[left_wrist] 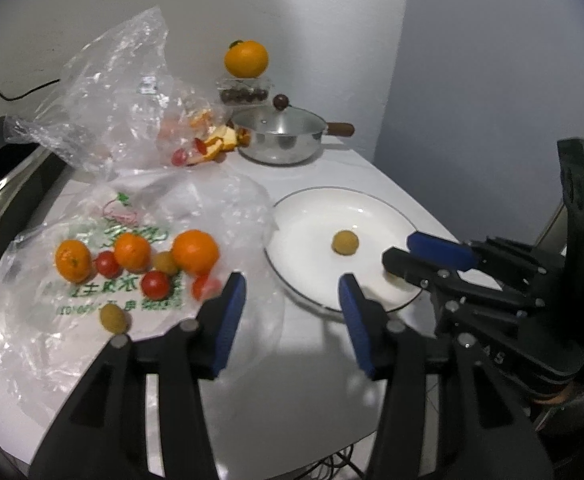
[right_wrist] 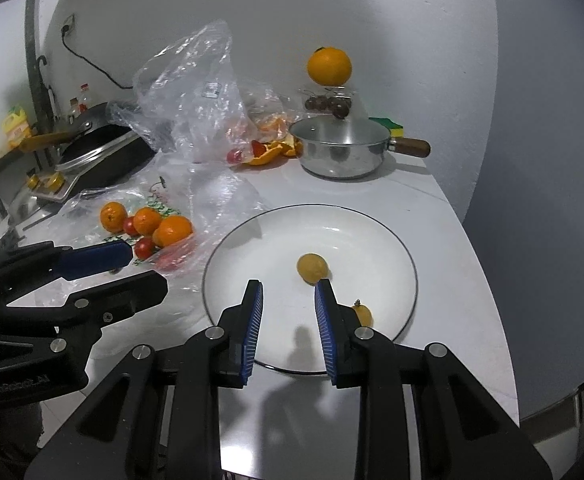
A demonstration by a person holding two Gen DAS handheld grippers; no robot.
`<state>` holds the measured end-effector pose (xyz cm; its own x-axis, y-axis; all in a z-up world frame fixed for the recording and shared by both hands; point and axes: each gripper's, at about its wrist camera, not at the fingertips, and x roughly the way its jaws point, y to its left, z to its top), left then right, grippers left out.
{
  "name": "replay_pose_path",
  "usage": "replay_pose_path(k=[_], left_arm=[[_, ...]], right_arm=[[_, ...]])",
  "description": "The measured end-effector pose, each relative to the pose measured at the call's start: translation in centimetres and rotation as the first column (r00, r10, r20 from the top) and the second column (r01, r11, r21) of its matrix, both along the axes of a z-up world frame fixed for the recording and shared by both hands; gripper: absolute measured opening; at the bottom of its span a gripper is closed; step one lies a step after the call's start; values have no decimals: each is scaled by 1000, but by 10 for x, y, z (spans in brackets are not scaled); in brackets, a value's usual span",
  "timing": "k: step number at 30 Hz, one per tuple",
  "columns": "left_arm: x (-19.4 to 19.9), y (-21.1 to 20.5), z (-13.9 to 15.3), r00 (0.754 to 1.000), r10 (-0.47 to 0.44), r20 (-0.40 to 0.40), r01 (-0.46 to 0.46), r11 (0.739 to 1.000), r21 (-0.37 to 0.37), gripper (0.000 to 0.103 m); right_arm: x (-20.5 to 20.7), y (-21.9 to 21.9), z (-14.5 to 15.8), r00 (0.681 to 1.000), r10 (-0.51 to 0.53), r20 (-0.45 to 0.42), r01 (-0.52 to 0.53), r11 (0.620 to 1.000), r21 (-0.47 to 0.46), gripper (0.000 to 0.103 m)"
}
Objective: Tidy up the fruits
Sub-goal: 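Move both open grippers back to the fruits on the bag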
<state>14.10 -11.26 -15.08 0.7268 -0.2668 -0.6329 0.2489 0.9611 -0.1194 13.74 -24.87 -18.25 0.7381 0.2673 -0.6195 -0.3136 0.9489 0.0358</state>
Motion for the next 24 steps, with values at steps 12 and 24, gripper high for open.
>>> replay_pose_path(k=[12, 24], left_arm=[[-18, 40, 3, 998, 64, 12, -64, 998, -23, 50], [-25, 85, -3, 992, 126, 14, -125, 991, -48, 50]], right_arm=[[-9, 37, 6, 999, 51, 7, -51, 998, -26, 29], [-7, 83, 3, 994, 106, -8, -107, 993, -54, 29]])
